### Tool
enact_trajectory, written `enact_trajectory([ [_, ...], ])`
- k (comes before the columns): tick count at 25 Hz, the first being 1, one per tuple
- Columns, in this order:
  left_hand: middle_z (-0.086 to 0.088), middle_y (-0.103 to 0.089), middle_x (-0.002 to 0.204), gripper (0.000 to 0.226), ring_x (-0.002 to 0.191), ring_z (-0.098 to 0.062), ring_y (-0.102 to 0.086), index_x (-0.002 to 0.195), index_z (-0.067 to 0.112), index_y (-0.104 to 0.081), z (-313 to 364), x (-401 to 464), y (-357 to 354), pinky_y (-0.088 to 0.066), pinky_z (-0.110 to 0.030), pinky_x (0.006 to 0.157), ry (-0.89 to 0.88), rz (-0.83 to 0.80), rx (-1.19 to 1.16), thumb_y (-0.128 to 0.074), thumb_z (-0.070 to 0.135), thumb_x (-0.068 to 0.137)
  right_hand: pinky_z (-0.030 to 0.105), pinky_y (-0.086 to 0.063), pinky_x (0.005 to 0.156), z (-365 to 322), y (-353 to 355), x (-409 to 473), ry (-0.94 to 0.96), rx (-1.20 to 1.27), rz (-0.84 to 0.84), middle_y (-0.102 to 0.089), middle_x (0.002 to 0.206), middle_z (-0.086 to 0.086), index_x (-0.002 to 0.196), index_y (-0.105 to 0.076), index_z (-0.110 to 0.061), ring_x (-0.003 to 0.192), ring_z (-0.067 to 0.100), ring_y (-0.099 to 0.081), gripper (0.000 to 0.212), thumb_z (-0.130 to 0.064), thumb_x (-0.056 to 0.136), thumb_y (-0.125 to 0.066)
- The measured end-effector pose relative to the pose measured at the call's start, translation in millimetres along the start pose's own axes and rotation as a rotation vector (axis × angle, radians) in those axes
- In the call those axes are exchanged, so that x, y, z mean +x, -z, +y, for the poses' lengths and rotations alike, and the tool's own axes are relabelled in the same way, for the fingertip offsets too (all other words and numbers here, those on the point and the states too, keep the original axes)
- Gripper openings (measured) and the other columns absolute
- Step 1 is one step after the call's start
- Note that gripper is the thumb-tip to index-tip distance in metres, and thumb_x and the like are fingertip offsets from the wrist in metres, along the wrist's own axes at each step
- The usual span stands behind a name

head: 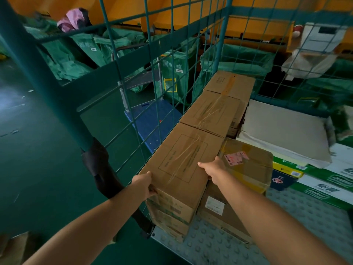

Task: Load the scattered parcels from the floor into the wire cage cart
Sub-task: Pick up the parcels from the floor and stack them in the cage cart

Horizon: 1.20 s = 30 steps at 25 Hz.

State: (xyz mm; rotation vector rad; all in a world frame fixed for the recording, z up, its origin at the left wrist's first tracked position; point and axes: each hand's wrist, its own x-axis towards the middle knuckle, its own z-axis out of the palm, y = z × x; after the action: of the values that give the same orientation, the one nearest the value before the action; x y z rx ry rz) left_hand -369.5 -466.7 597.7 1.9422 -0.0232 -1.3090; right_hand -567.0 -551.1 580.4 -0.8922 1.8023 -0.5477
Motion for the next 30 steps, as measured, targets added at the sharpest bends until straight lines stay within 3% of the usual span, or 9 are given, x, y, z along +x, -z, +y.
enact_trajectory([
  [6,-0.018,-0.049,0.115,0.030,0.117,-0.038,-0.051,0.124,0.003,-0.048,-1,-4,0,-0.053,-0.048,0.092,0.030,-0.018,0.010,-0.053,0.017,0.098,0.040,-0.039,0.107,-5,-1,-9,0.016,-0.083,0.039,-0.027,0.156,0.012,0.153,-0.012,-0.009,0.139,0.031,-0.034,0.089,-0.025,0.088,-0.070],
  [10,-0.012,-0.050,0.096,0.032,0.092,-0.030,-0.055,0.123,0.001,-0.047,-7,-2,9,-0.053,-0.040,0.088,-0.059,-0.016,-0.035,-0.055,0.018,0.097,0.040,-0.041,0.105,-4,1,-31,0.065,-0.068,0.142,-0.028,0.155,0.011,0.153,-0.015,-0.011,0.138,0.032,-0.036,0.080,-0.025,0.092,-0.064],
  [13,-0.018,-0.054,0.130,0.040,0.101,-0.026,-0.060,0.136,0.001,-0.044,-26,-21,15,-0.051,-0.035,0.075,-0.117,-0.055,-0.062,-0.050,0.015,0.099,0.036,-0.046,0.093,3,14,-56,0.099,-0.104,0.143,-0.039,0.149,0.012,0.149,-0.030,-0.009,0.130,0.032,-0.045,0.061,-0.025,0.096,-0.057],
  [15,-0.022,-0.055,0.127,0.037,0.106,-0.034,-0.060,0.134,-0.004,-0.047,-39,-39,19,-0.051,-0.039,0.077,-0.212,-0.155,0.021,-0.044,0.012,0.100,0.032,-0.044,0.080,11,23,-71,0.149,-0.129,0.118,-0.048,0.141,0.013,0.142,-0.040,-0.006,0.122,0.031,-0.051,0.050,-0.022,0.097,-0.054],
  [19,-0.013,-0.066,0.090,0.023,0.077,-0.028,-0.062,0.098,0.006,-0.065,-76,-68,42,-0.057,-0.036,0.074,-0.404,0.031,0.321,-0.053,0.026,0.093,0.030,-0.046,0.075,38,36,-94,0.175,-0.062,-0.020,-0.060,0.123,0.014,0.129,-0.052,-0.001,0.105,0.028,-0.060,0.038,-0.019,0.096,-0.055],
  [22,-0.009,-0.057,0.072,0.015,0.065,-0.024,-0.053,0.079,0.010,-0.060,-119,-96,74,-0.050,-0.032,0.063,-0.457,0.133,0.395,-0.050,0.013,0.090,0.034,-0.054,0.074,71,30,-116,0.153,-0.010,-0.143,-0.067,0.102,0.010,0.112,-0.058,-0.001,0.090,0.024,-0.065,0.027,-0.020,0.093,-0.059],
  [26,-0.010,-0.063,0.081,0.014,0.067,-0.023,-0.057,0.094,0.010,-0.063,-178,-123,126,-0.054,-0.032,0.063,-0.412,0.199,0.386,-0.050,0.009,0.089,0.029,-0.043,0.055,120,-11,-157,0.131,-0.045,-0.358,-0.062,0.097,0.012,0.106,-0.055,-0.004,0.075,0.023,-0.058,0.018,-0.016,0.092,-0.056],
  [28,-0.009,-0.065,0.082,0.015,0.066,-0.022,-0.059,0.093,0.011,-0.064,-201,-130,160,-0.057,-0.034,0.068,-0.378,0.251,0.345,-0.050,0.011,0.090,0.025,-0.036,0.048,134,-42,-184,0.146,-0.114,-0.428,-0.059,0.079,0.009,0.090,-0.055,-0.007,0.059,0.018,-0.052,0.008,-0.014,0.093,-0.056],
  [30,-0.007,-0.063,0.081,0.015,0.066,-0.021,-0.058,0.089,0.013,-0.063,-223,-135,199,-0.057,-0.035,0.070,-0.342,0.315,0.331,-0.048,0.012,0.091,0.023,-0.033,0.045,144,-76,-213,0.161,-0.187,-0.494,-0.054,0.066,0.006,0.077,-0.051,-0.010,0.051,0.016,-0.050,0.017,-0.011,0.092,-0.057],
])
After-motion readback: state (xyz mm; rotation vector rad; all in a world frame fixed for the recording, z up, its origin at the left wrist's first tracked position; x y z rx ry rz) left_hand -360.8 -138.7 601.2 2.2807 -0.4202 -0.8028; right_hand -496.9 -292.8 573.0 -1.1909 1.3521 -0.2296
